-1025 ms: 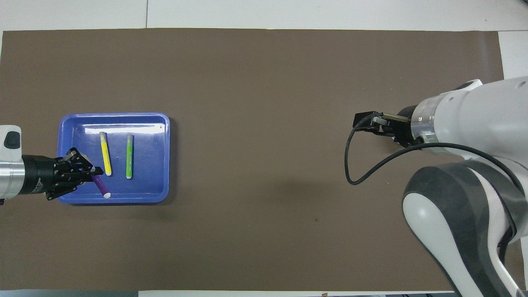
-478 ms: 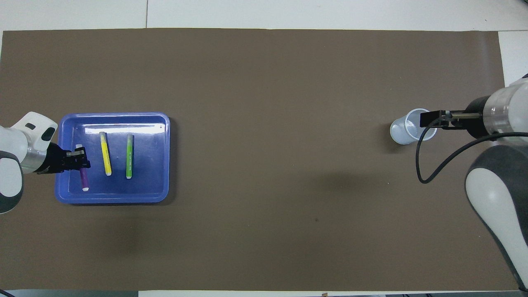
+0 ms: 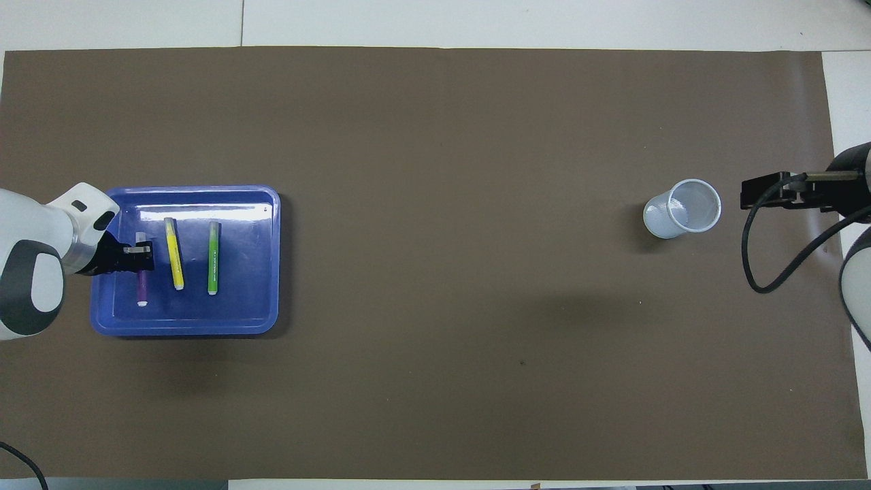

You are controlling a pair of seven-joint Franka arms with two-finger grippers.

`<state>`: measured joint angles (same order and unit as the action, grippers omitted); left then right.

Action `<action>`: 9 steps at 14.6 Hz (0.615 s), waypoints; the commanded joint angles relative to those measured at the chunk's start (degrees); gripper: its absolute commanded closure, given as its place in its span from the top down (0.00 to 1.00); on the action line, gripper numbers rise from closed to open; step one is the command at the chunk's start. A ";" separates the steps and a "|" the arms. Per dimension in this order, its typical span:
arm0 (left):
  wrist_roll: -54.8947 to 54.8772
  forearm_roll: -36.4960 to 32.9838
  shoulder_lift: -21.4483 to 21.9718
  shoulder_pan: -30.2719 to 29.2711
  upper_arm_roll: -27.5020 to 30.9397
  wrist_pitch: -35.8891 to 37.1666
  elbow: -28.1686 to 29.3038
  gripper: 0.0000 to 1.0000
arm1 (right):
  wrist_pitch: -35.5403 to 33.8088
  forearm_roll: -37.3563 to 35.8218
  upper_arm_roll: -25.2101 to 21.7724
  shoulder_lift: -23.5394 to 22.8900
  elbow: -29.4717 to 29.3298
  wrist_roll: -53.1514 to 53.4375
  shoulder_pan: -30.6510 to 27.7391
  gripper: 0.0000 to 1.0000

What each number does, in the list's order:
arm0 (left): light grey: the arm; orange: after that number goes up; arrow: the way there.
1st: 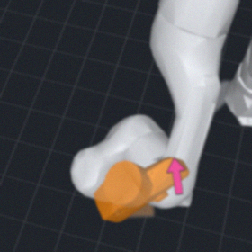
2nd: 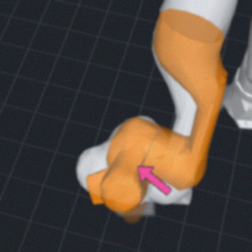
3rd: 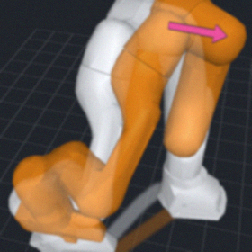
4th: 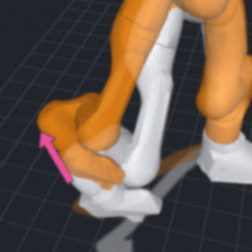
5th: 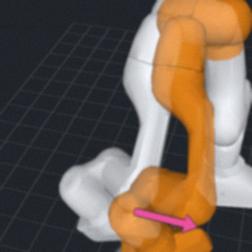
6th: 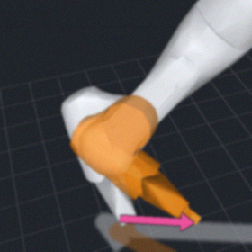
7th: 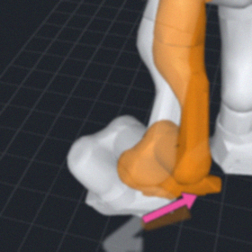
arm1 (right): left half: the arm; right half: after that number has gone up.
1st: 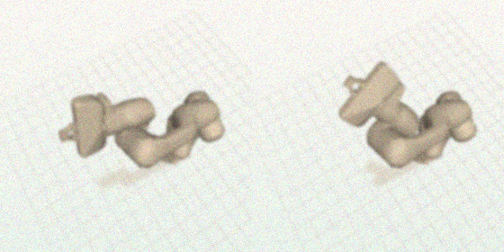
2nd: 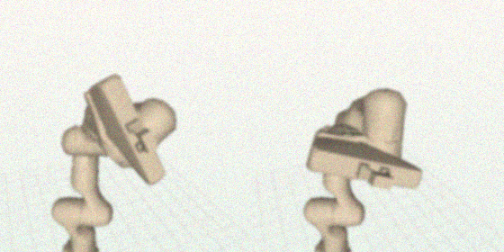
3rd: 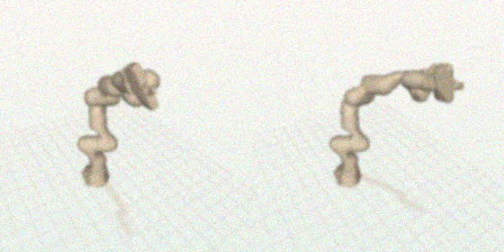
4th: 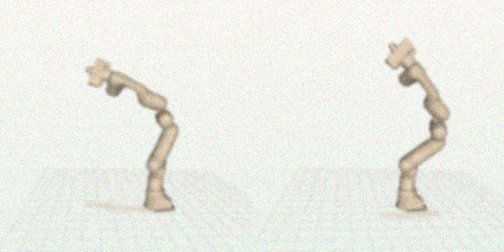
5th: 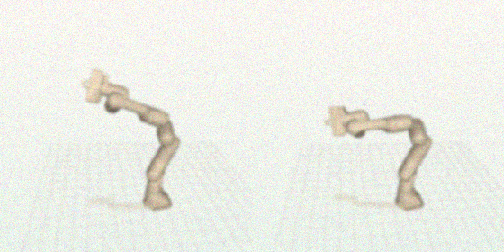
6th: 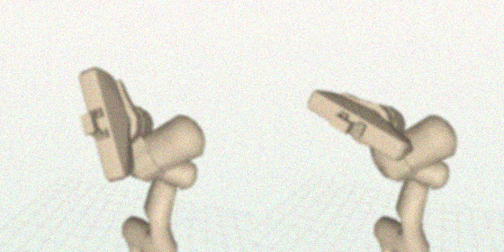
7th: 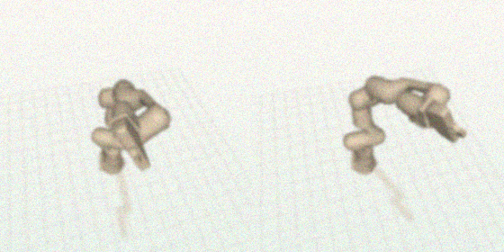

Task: Right arm passes pens to left for tray arrangement
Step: 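Release the purple pen beside the yellow pen with the left gripper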

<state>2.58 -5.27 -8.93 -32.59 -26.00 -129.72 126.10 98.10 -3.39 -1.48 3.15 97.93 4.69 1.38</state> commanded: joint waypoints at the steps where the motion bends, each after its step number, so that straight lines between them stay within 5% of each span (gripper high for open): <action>1: -1.00 -1.23 -0.65 -0.63 -0.19 -0.62 -0.86 0.00 | -3.07 -0.04 -0.28 -1.75 -3.09 -1.35 0.12 1.00; 2: -1.35 -1.23 -0.65 -0.72 -0.19 -0.79 -0.95 0.00 | -4.48 0.05 -0.28 -1.66 -3.19 -1.35 0.12 1.00; 3: -2.13 -1.32 -0.65 -0.63 -0.19 -1.14 -0.95 0.99 | -5.27 0.05 -0.28 -1.57 -3.19 -1.35 0.12 1.00; 9: -1.62 -1.32 -1.26 -0.11 -0.19 -1.50 -1.47 1.00 | -6.16 0.14 -0.19 -1.04 -2.40 -0.82 0.12 1.00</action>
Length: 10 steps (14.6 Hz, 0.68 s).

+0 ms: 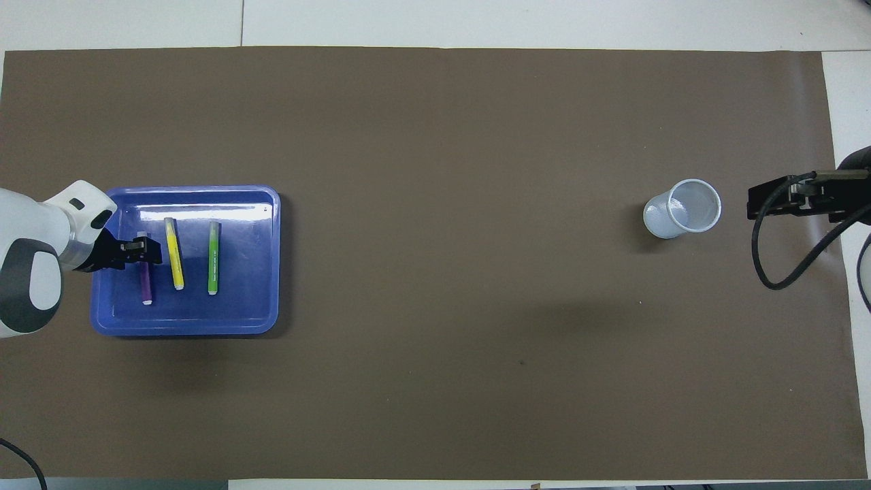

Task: Right arm passes pens to left for tray arrangement
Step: 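Release the purple pen beside the yellow pen with the left gripper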

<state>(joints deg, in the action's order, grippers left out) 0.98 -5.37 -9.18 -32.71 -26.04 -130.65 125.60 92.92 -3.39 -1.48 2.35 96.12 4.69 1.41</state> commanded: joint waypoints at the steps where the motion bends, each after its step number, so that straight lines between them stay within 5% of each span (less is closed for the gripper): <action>1: -0.01 -1.22 -1.01 0.19 -0.16 -0.22 -1.58 1.00 | -0.90 0.22 -0.19 -0.15 -0.49 -0.82 0.09 1.00; 10: 1.30 -1.04 3.72 7.66 -0.60 18.41 -12.49 1.00 | -1.96 2.69 -0.19 -0.33 -1.02 0.85 0.09 1.00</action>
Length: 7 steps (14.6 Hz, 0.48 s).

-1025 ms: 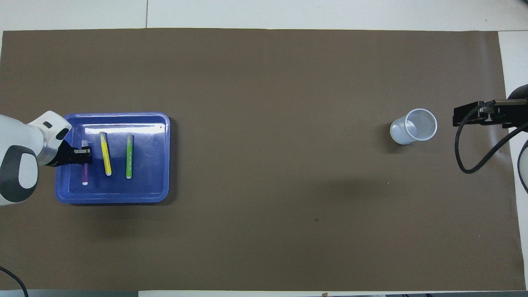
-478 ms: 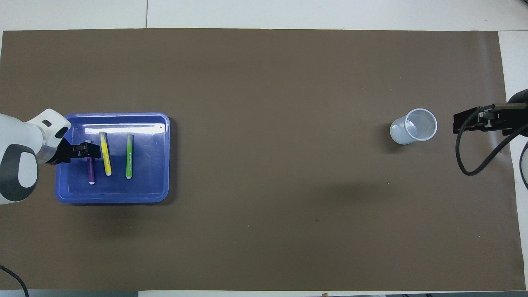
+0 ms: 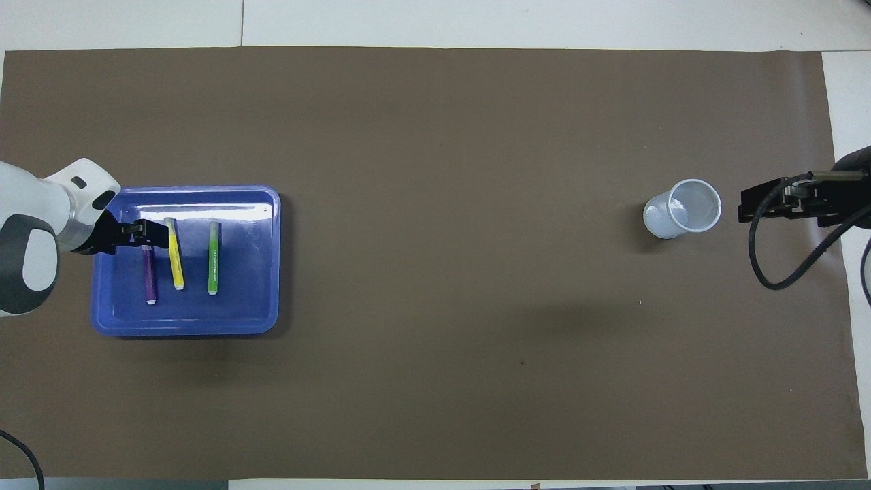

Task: Right arm passes pens to left for tray arrangement
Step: 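Release the purple pen beside the yellow pen with the left gripper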

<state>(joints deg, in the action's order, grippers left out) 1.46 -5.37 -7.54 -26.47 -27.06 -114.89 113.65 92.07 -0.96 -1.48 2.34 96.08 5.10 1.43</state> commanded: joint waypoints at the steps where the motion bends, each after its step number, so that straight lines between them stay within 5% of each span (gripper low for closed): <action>1: 0.83 -0.96 3.74 2.55 0.34 3.95 -0.45 1.00 | -1.10 0.08 -0.19 -0.40 -1.33 0.35 0.07 1.00; 4: 0.74 -0.43 7.43 6.75 1.47 8.00 -0.54 1.00 | -1.45 -0.01 -0.19 -0.67 -1.86 0.27 -0.02 1.00; 7: 1.44 3.50 13.32 18.87 13.22 16.76 -1.40 1.00 | -2.59 0.08 -0.19 -0.84 -3.00 0.27 -0.02 1.00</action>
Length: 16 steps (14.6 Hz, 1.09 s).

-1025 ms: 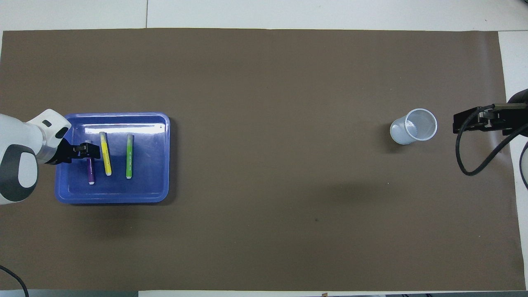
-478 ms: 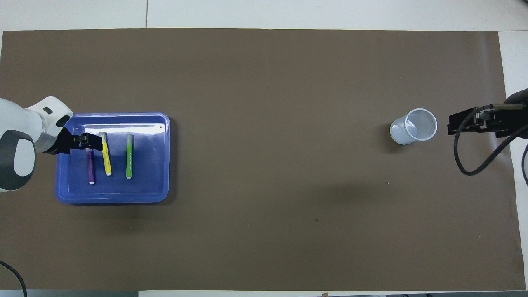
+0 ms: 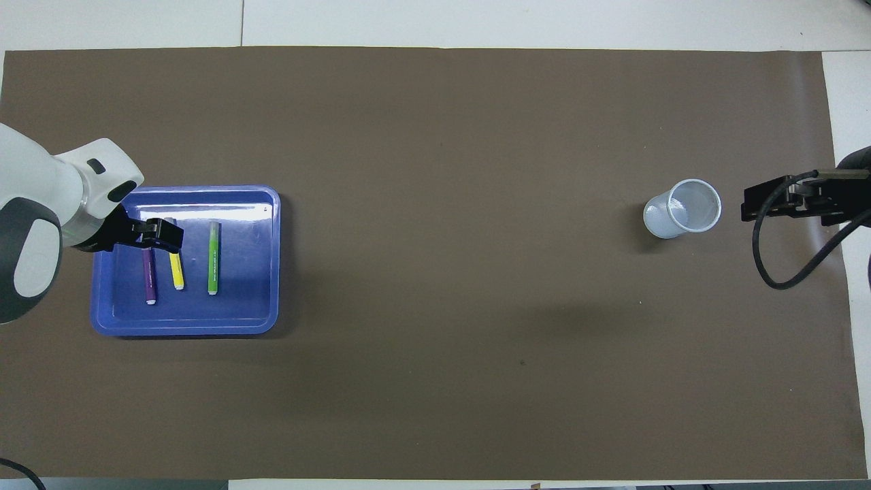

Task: Right arm passes pens to left for tray arrangement

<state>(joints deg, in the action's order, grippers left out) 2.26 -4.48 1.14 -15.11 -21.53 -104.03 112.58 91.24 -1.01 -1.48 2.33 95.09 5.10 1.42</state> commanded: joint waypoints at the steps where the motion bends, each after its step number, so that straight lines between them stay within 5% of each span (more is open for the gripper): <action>1: 2.04 3.77 5.09 10.69 10.95 10.30 -2.78 1.00 | -1.42 0.22 -0.19 -0.83 -1.93 0.27 -0.01 1.00; 5: 3.28 3.95 4.13 16.50 15.89 23.24 -13.33 1.00 | -1.24 0.22 -0.19 -0.83 -1.93 0.44 -0.01 1.00; 8: 3.46 4.13 2.64 17.31 16.26 22.83 -18.34 1.00 | -1.15 0.31 -0.19 -0.74 -1.67 0.88 0.08 1.00; 16: 3.63 5.71 2.20 17.31 16.26 22.55 -20.37 1.00 | -1.15 0.31 -0.19 -0.74 -1.23 0.97 0.08 1.00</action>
<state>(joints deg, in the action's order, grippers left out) 4.96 0.84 4.06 0.67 -6.30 -82.70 95.55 90.96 -1.01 -1.50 2.02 94.51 5.12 1.41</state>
